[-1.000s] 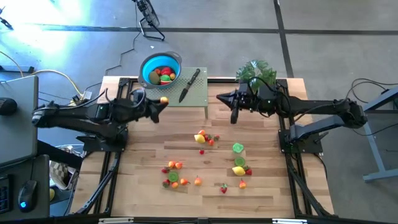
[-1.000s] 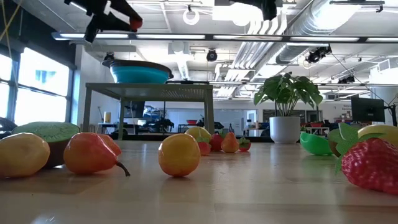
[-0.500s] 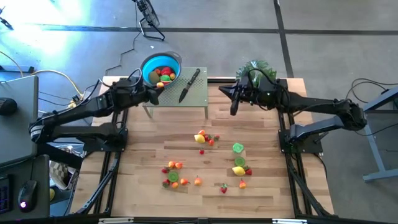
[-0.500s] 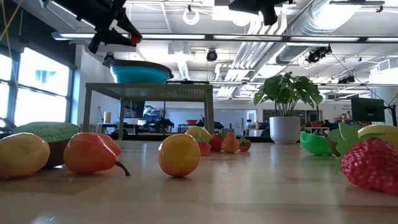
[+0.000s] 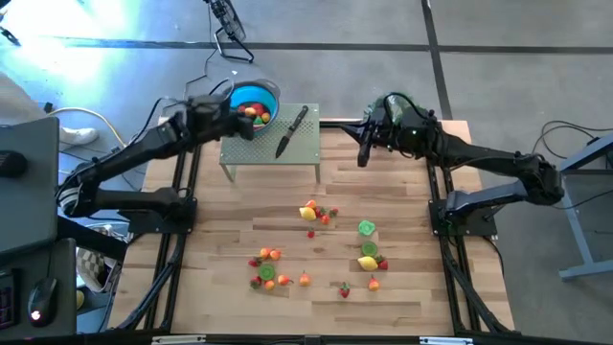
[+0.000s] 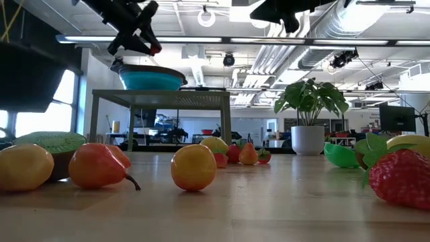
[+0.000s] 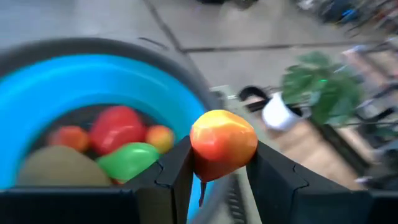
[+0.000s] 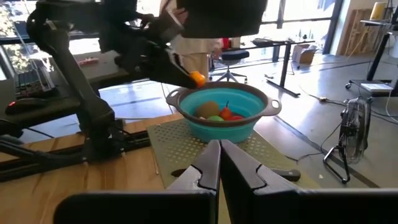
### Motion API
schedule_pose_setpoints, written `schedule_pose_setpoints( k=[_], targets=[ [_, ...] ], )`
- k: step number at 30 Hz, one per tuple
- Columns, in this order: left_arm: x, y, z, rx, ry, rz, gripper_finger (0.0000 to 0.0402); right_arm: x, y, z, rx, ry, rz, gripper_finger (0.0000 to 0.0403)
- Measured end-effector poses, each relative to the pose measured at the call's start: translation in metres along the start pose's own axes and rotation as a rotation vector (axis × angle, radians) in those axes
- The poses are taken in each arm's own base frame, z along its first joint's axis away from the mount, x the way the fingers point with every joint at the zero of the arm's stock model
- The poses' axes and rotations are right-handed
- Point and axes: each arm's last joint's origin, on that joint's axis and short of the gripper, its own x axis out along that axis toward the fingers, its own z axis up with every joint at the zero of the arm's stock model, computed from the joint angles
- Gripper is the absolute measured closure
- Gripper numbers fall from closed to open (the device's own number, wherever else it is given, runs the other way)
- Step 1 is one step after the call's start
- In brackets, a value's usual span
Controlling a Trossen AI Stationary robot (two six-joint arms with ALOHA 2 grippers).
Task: Pick & Place Fruit
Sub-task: Put the orange pear into the strainer bowl on the shelf
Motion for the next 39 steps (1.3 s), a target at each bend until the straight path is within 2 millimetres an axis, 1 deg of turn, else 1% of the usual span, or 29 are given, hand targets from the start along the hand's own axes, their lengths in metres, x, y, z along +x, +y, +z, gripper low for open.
schedule_pose_setpoints(
  k=[3,7,12,14,17,23,28,39],
  targets=[
    [0.01,0.002,0.01,0.022,0.049,0.069,0.0273,0.0,-0.004,0.0,-0.003,0.006,0.004,0.0399],
    [0.024,-0.001,0.025,0.065,0.058,0.101,0.0273,0.0,-0.01,-0.002,-0.026,0.021,-0.015,0.0399],
    [0.043,0.001,0.036,0.098,0.076,0.143,0.0273,-0.001,-0.016,-0.002,-0.035,0.027,-0.04,0.0399],
    [0.049,0.005,0.036,0.097,0.102,0.17,0.0273,-0.001,-0.019,-0.002,-0.041,0.027,-0.046,0.0399],
    [0.056,0.01,0.03,0.092,0.165,0.209,0.0273,-0.001,-0.02,-0.002,-0.042,0.028,-0.053,0.0399],
    [0.064,0.014,0.02,0.107,0.238,0.267,0.0273,-0.001,-0.022,-0.002,-0.047,0.032,-0.059,0.0399],
    [0.064,0.016,0.018,0.118,0.252,0.311,0.0273,-0.001,-0.022,-0.002,-0.062,0.034,-0.058,0.0399],
    [0.064,0.016,0.018,0.121,0.252,0.312,0.0273,-0.001,-0.022,-0.006,-0.059,0.07,-0.057,0.0399]
  ],
)
